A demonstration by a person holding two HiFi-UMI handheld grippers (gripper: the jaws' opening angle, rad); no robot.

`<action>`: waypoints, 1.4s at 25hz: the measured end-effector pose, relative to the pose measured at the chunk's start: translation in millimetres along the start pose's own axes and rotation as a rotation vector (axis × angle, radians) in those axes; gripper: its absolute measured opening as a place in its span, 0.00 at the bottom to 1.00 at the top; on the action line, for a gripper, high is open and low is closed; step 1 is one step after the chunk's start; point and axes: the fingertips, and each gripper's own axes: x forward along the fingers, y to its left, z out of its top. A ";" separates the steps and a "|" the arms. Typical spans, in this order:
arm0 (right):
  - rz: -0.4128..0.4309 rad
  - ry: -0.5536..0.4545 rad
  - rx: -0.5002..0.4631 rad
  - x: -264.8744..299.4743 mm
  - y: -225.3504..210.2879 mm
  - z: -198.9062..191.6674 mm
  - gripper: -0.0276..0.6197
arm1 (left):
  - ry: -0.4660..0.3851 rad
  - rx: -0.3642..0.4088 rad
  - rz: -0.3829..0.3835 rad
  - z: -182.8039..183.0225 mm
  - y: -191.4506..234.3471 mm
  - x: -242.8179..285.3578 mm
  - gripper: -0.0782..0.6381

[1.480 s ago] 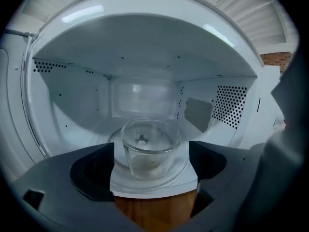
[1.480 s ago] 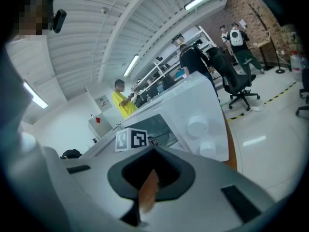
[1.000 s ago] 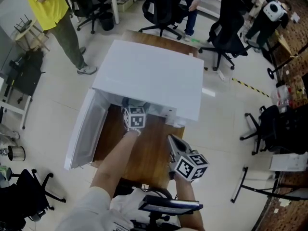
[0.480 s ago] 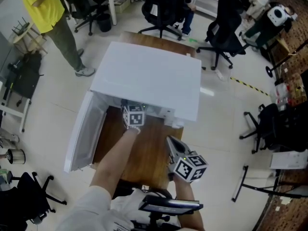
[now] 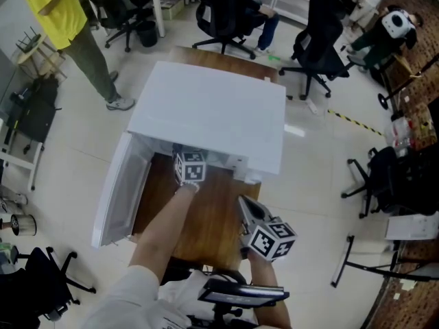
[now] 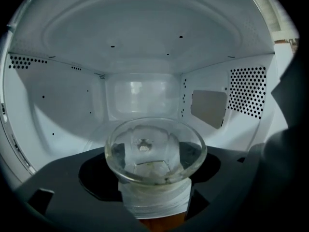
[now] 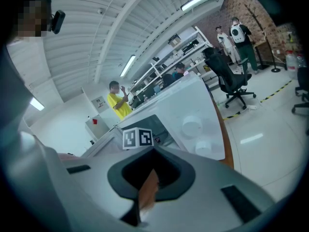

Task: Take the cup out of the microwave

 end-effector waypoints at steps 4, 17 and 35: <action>-0.005 0.004 0.002 -0.1 -0.3 -0.1 0.06 | 0.001 0.003 0.006 0.5 3.3 -1.4 0.62; 0.011 0.008 -0.016 1.6 0.6 3.2 0.06 | -0.039 -0.019 0.014 3.9 0.7 -29.2 0.60; 0.138 0.028 -0.111 -17.6 28.1 4.3 0.06 | -0.137 -0.086 0.019 0.5 -39.9 -168.4 0.60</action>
